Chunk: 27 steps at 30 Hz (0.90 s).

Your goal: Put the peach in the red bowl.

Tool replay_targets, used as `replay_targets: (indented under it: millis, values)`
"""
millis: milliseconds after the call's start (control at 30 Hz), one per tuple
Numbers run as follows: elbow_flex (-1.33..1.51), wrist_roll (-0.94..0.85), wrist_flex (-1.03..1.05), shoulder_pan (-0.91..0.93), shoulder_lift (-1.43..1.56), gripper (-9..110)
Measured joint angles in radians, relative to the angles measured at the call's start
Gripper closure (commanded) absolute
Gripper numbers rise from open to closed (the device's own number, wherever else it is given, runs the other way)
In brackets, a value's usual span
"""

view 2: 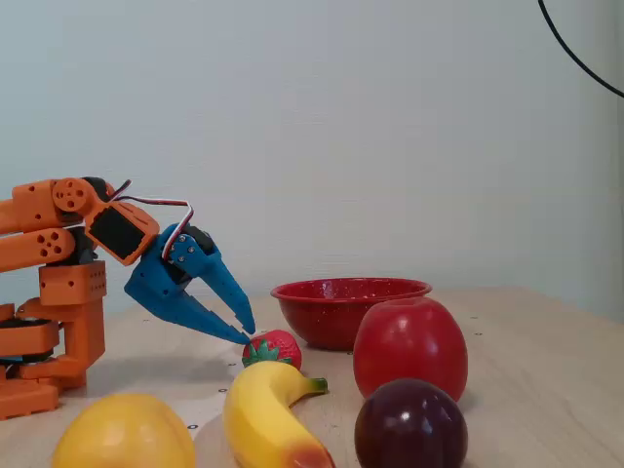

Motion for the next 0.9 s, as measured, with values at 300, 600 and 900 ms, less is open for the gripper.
replay_targets:
  millis: [300, 600, 900]
  values:
    - [0.0, 0.014, 0.0, 0.0, 0.0, 101]
    - [-0.028, 0.055, -0.002, 0.0, -0.048, 101]
    - [-0.179, 0.143, -0.002, 0.0, -0.253, 101]
